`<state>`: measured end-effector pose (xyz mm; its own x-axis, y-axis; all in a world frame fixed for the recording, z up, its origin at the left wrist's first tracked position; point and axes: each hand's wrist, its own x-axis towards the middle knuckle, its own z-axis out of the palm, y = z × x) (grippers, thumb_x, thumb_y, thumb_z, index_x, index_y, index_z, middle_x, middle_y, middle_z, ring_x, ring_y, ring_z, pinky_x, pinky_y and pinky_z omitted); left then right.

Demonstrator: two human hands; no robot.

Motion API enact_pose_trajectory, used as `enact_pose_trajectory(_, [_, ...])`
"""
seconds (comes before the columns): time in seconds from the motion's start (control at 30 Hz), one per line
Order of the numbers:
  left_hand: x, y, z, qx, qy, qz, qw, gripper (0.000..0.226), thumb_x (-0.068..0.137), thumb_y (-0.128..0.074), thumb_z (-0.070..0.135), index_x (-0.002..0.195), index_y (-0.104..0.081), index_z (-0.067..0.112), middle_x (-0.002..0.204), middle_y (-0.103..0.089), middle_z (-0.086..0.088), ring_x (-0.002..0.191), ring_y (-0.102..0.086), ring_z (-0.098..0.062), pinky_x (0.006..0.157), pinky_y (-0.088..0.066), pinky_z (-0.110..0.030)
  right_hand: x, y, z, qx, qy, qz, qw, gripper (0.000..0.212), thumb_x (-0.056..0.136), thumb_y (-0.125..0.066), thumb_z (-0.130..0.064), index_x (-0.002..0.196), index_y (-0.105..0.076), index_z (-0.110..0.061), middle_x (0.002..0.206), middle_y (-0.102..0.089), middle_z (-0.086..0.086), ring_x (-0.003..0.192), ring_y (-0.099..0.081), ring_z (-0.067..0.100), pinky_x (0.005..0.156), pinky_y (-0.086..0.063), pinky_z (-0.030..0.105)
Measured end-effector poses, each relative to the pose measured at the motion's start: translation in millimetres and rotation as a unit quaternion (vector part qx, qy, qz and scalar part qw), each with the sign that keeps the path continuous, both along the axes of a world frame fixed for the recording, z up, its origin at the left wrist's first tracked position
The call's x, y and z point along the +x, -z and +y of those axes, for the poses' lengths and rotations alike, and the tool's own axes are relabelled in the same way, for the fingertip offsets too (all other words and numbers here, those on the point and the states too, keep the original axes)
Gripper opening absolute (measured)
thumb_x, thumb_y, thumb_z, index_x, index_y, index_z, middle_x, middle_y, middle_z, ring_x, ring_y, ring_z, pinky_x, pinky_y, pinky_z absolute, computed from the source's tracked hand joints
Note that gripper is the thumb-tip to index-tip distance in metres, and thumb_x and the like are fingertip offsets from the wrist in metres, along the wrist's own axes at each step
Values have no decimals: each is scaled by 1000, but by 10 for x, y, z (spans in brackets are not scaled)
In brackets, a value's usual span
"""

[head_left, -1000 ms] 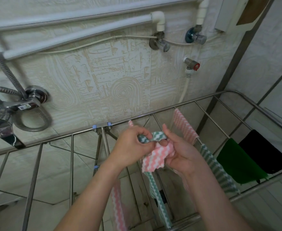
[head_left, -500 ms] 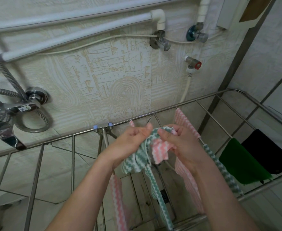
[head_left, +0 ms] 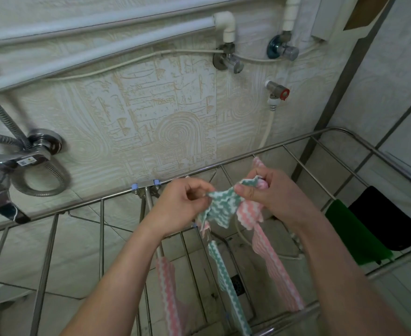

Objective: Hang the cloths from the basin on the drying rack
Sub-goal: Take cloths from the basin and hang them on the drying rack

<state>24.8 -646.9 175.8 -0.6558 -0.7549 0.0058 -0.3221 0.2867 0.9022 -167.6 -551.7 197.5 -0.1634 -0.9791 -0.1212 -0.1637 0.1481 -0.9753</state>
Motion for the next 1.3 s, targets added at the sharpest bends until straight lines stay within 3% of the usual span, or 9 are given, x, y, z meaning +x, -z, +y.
enact_pose_trajectory(0.2, [-209, -6, -12, -6, 1, 10, 1000, 23, 100, -43, 15, 101, -65, 16, 89, -68, -5, 81, -62, -14, 74, -48, -28, -163, -123, -94, -8, -28, 209, 978, 9, 79, -76, -14, 82, -69, -18, 71, -61, -16, 66, -56, -7, 57, -39, 3])
enact_pose_trajectory(0.4, [-327, 57, -88, -95, -11, -17, 995, 23, 100, -41, 12, 93, -61, 22, 84, -64, 8, 79, -56, -2, 70, -42, -17, -349, -177, -201, 36, -41, 458, 887, 20, 87, -65, -40, 68, -62, -33, 57, -52, -10, 59, -50, 9, 51, -31, 25])
enact_pose_trajectory(0.57, [-466, 8, -130, -48, 5, 0, 999, 16, 100, -40, 20, 92, -55, 19, 75, -56, 8, 65, -50, 4, 62, -41, -12, -534, -86, -226, 27, -7, 358, 933, 11, 84, -71, -30, 81, -75, -21, 65, -61, -10, 64, -54, 6, 57, -37, 25])
enact_pose_trajectory(0.73, [-549, 19, -186, -42, 12, -45, 998, 12, 92, -57, 29, 92, -58, 17, 87, -67, -7, 79, -65, -25, 72, -53, -43, -663, 29, -232, 29, 21, 336, 941, 12, 84, -67, -12, 92, -76, -9, 87, -70, 13, 81, -62, 21, 65, -38, 26])
enact_pose_trajectory(0.87, [-565, 19, -258, -55, -11, -58, 997, 16, 95, -50, 13, 99, -62, 24, 95, -67, 0, 90, -63, -17, 79, -51, -36, -782, 98, -199, 46, 72, 157, 984, 15, 84, -69, -12, 85, -76, -25, 80, -70, -7, 74, -61, 2, 70, -44, 24])
enact_pose_trajectory(0.97, [-567, 32, -273, -117, -22, -83, 989, 30, 85, -53, -1, 96, -59, 26, 89, -66, 3, 83, -61, -16, 72, -49, -30, -910, 164, -161, 86, 105, 45, 990, 13, 86, -66, -17, 88, -76, -25, 89, -74, 1, 82, -68, 17, 77, -51, 34])
enact_pose_trajectory(1.03, [-574, 46, -243, -150, -26, -92, 984, 30, 82, -54, -1, 91, -57, 27, 83, -64, 6, 75, -59, -14, 66, -47, -28, -957, 184, -136, 85, 123, 8, 989, 17, 89, -62, -14, 80, -75, -22, 77, -73, 0, 69, -68, 13, 64, -52, 26])
enact_pose_trajectory(1.1, [-588, 52, -207, -94, -46, -47, 993, 27, 84, -54, -1, 88, -58, 26, 81, -63, 6, 71, -57, -11, 64, -48, -25, -999, 179, -114, 81, 132, -20, 988, 18, 91, -60, -15, 81, -73, -19, 70, -72, -2, 60, -66, 8, 54, -49, 19])
enact_pose_trajectory(1.3, [-652, 203, -218, 166, -145, 115, 969, 11, 95, -53, 15, 95, -63, 19, 76, -67, -3, 66, -64, -12, 58, -53, -25, -1147, 260, -268, 85, 188, 43, 978, 16, 90, -61, -25, 87, -73, -16, 81, -74, 3, 71, -69, 15, 65, -51, 27])
